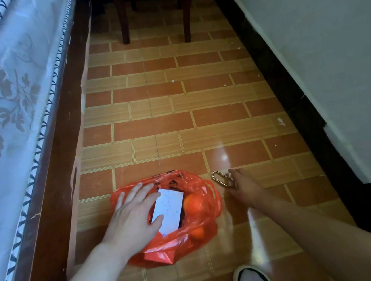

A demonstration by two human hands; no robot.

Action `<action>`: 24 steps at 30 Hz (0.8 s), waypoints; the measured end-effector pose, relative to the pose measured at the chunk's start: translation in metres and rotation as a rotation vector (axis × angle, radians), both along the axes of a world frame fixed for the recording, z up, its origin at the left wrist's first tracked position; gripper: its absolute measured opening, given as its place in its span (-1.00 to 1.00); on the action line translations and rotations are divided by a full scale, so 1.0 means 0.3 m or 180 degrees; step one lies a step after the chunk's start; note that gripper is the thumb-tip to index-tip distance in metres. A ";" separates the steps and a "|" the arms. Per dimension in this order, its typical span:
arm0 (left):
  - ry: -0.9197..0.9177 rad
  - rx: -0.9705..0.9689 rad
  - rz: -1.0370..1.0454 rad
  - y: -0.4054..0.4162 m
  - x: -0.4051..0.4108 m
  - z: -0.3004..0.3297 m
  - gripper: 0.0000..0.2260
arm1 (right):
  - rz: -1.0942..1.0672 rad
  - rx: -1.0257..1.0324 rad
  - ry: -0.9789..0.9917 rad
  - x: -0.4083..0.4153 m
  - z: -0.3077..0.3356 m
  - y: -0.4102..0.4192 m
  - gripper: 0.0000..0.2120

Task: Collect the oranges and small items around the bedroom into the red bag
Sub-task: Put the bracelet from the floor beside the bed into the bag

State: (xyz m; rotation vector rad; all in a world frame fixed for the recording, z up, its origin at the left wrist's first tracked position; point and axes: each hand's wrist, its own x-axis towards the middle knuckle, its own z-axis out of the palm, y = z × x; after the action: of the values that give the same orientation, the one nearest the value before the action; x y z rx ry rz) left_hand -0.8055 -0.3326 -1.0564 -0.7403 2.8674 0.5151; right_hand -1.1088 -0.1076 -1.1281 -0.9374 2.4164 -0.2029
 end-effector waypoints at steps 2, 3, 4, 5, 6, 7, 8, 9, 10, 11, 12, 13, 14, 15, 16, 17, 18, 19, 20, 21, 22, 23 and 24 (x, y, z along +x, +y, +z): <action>0.0032 0.0043 0.0054 0.012 0.009 0.037 -0.41 | 0.0132 0.0204 0.0095 0.007 -0.013 -0.014 -0.40; 0.0082 0.0082 0.0075 0.024 0.002 0.064 -0.44 | 0.0236 0.0242 0.0201 0.015 -0.023 -0.020 -0.48; 0.0096 0.0093 0.0074 0.034 -0.001 0.087 -0.46 | 0.0311 0.0319 0.0272 0.029 -0.024 -0.027 -0.57; 0.0088 0.0091 0.0066 0.040 -0.002 0.106 -0.49 | 0.0364 0.0312 0.0323 0.037 -0.030 -0.034 -0.64; 0.0072 0.0099 0.0072 0.042 -0.001 0.114 -0.51 | 0.0364 0.0296 0.0354 0.044 -0.031 -0.040 -0.70; 0.0091 0.0128 0.0096 0.043 0.002 0.119 -0.52 | 0.0294 0.0278 0.0354 0.047 -0.034 -0.041 -0.75; 0.0118 0.0162 0.0112 0.042 0.006 0.124 -0.53 | 0.0204 0.0248 0.0329 0.050 -0.033 -0.043 -0.79; 0.0113 0.0206 0.0111 0.039 0.009 0.122 -0.54 | 0.0124 0.0206 0.0290 0.053 -0.035 -0.041 -0.82; 0.0119 0.0211 0.0115 0.037 0.010 0.125 -0.55 | 0.0083 0.0163 0.0279 0.057 -0.034 -0.040 -0.83; 0.0145 0.0226 0.0128 0.036 0.011 0.129 -0.56 | 0.0023 0.0097 0.0274 0.062 -0.032 -0.038 -0.84; 0.0191 0.0227 0.0134 0.037 0.011 0.133 -0.56 | -0.0092 -0.0005 0.0249 0.067 -0.025 -0.035 -0.84; 0.0215 0.0234 0.0146 0.037 0.011 0.141 -0.57 | -0.0265 -0.0209 0.0211 0.070 -0.014 -0.032 -0.80; 0.0257 0.0217 0.0159 0.035 0.012 0.143 -0.58 | -0.0442 -0.0475 0.0180 0.074 0.002 -0.033 -0.76; 0.0292 0.0225 0.0176 0.032 0.012 0.146 -0.58 | -0.0586 -0.0756 0.0129 0.074 0.021 -0.034 -0.76; 0.0340 0.0227 0.0188 0.028 0.010 0.150 -0.59 | -0.0643 -0.0993 0.0071 0.076 0.047 -0.039 -0.82; 0.0388 0.0230 0.0202 0.023 0.009 0.153 -0.59 | -0.0601 -0.1190 0.0020 0.076 0.079 -0.047 -0.86; 0.0444 0.0237 0.0227 0.019 0.007 0.160 -0.60 | -0.0474 -0.1353 -0.0001 0.079 0.118 -0.057 -0.84; 0.0496 0.0252 0.0264 0.018 0.003 0.170 -0.59 | -0.0300 -0.1513 -0.0017 0.083 0.155 -0.069 -0.81; 0.0574 0.0258 0.0295 0.018 -0.002 0.181 -0.59 | -0.0106 -0.1657 -0.0039 0.090 0.202 -0.084 -0.81; 0.0637 0.0284 0.0333 0.019 -0.006 0.192 -0.57 | 0.0109 -0.1794 -0.0045 0.099 0.239 -0.100 -0.83; 0.0707 0.0305 0.0375 0.023 -0.011 0.204 -0.54 | 0.0347 -0.1881 -0.0010 0.113 0.281 -0.118 -0.85; 0.0752 0.0345 0.0422 0.025 -0.016 0.217 -0.50 | 0.0581 -0.1959 0.0040 0.134 0.319 -0.137 -0.86; 0.0788 0.0396 0.0460 0.028 -0.021 0.229 -0.45 | 0.0810 -0.2004 0.0077 0.163 0.359 -0.158 -0.87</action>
State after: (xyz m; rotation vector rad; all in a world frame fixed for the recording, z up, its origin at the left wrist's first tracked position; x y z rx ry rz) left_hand -0.8118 -0.3241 -0.9877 -0.9263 2.9818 0.8525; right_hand -1.0600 -0.1550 -1.0204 -1.5073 2.2515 -0.8935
